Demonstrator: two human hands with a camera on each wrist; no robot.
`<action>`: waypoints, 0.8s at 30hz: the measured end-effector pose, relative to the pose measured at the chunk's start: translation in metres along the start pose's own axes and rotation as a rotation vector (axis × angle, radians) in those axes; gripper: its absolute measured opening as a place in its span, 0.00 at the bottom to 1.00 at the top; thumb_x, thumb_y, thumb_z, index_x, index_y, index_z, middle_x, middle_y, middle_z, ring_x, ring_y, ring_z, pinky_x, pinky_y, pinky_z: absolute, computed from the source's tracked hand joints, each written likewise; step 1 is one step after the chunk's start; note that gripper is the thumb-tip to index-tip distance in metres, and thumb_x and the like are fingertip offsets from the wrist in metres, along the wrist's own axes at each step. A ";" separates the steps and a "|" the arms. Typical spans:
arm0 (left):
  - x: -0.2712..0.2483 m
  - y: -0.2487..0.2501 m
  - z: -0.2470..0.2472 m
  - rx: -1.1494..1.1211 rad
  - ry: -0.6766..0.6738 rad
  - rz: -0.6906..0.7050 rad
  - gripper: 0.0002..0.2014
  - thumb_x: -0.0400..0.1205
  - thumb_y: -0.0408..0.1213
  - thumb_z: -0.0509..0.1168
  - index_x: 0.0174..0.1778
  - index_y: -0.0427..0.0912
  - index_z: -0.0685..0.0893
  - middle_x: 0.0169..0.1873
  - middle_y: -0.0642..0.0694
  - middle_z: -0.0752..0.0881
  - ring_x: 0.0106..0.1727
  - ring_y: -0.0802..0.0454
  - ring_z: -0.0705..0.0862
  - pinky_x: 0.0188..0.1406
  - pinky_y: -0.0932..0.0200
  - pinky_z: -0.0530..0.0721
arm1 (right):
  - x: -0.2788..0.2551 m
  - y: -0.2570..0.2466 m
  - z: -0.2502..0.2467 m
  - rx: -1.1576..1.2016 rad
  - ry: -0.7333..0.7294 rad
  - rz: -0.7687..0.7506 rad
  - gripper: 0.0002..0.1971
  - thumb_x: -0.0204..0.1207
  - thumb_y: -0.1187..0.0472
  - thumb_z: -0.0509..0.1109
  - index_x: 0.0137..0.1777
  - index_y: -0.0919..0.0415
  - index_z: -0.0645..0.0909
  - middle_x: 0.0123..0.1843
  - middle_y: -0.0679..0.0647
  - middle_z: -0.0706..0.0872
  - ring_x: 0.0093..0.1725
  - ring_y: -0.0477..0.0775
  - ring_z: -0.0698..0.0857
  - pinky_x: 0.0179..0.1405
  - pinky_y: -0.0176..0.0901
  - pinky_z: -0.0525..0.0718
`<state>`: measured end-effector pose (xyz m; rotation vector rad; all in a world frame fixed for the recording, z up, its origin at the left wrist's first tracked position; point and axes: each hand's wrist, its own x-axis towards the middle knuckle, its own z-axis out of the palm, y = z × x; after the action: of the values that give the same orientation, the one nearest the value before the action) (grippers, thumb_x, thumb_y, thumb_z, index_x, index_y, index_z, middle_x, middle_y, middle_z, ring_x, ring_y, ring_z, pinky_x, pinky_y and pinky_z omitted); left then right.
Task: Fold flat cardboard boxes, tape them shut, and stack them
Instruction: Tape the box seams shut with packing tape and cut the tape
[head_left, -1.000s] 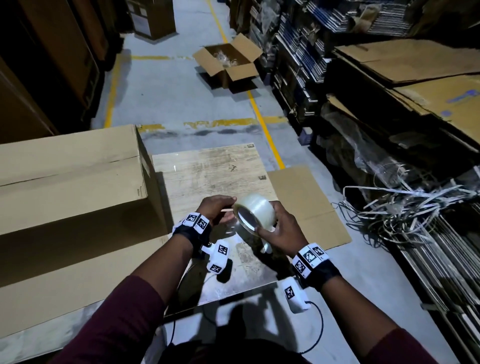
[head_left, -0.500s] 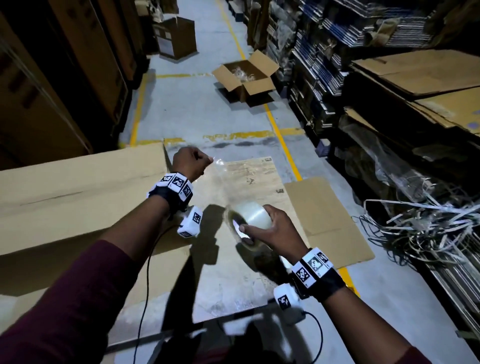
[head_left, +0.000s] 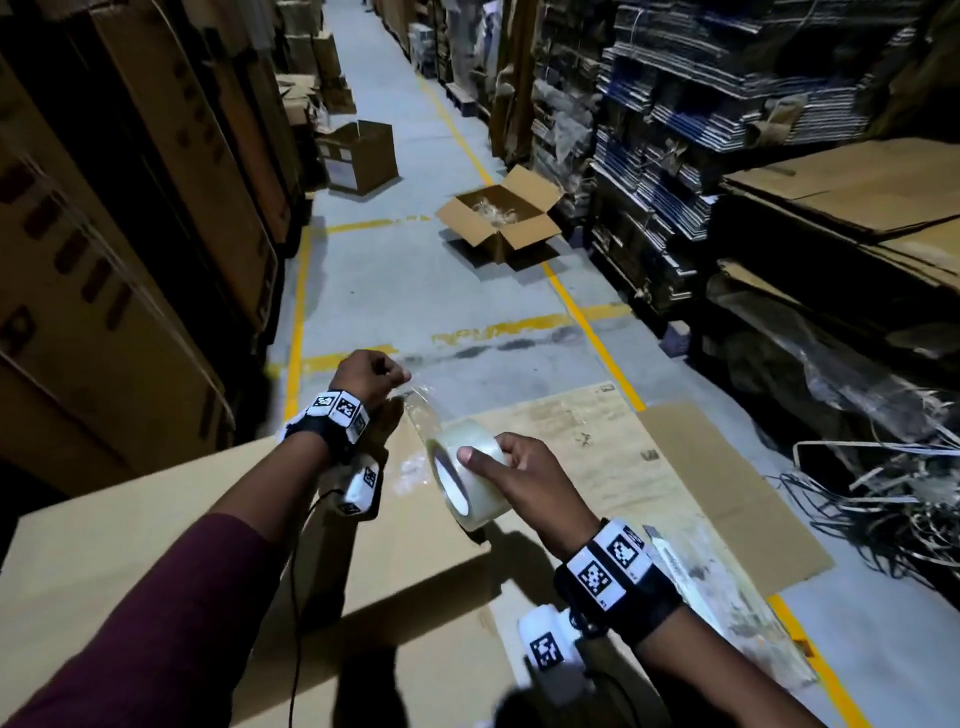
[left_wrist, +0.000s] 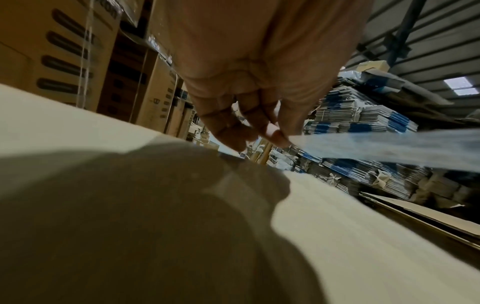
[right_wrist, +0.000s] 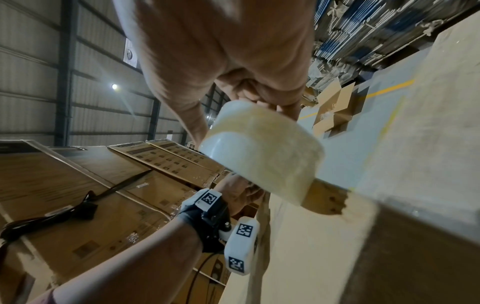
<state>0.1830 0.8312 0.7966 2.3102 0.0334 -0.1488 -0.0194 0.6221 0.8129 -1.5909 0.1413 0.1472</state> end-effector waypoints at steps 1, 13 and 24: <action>0.009 -0.005 0.000 0.007 -0.026 -0.011 0.10 0.76 0.39 0.79 0.33 0.45 0.86 0.35 0.45 0.89 0.41 0.47 0.86 0.43 0.59 0.78 | 0.007 -0.001 0.006 0.010 0.020 0.005 0.16 0.78 0.51 0.79 0.49 0.66 0.86 0.41 0.55 0.91 0.39 0.49 0.89 0.39 0.39 0.84; 0.060 -0.015 0.012 -0.025 -0.354 -0.147 0.06 0.83 0.26 0.68 0.46 0.31 0.91 0.33 0.43 0.87 0.33 0.48 0.84 0.29 0.61 0.81 | 0.051 -0.006 0.033 -0.054 0.128 0.020 0.48 0.61 0.25 0.79 0.47 0.77 0.75 0.40 0.57 0.76 0.39 0.54 0.79 0.42 0.50 0.74; 0.060 -0.013 0.015 0.019 -0.409 -0.164 0.07 0.84 0.26 0.67 0.43 0.31 0.91 0.29 0.47 0.90 0.25 0.55 0.81 0.20 0.65 0.77 | 0.046 -0.014 0.029 0.013 0.126 0.047 0.23 0.78 0.48 0.79 0.49 0.72 0.84 0.41 0.61 0.89 0.40 0.55 0.88 0.42 0.48 0.83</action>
<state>0.2398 0.8274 0.7705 2.2521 0.0138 -0.7032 0.0278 0.6518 0.8177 -1.5851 0.2779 0.0823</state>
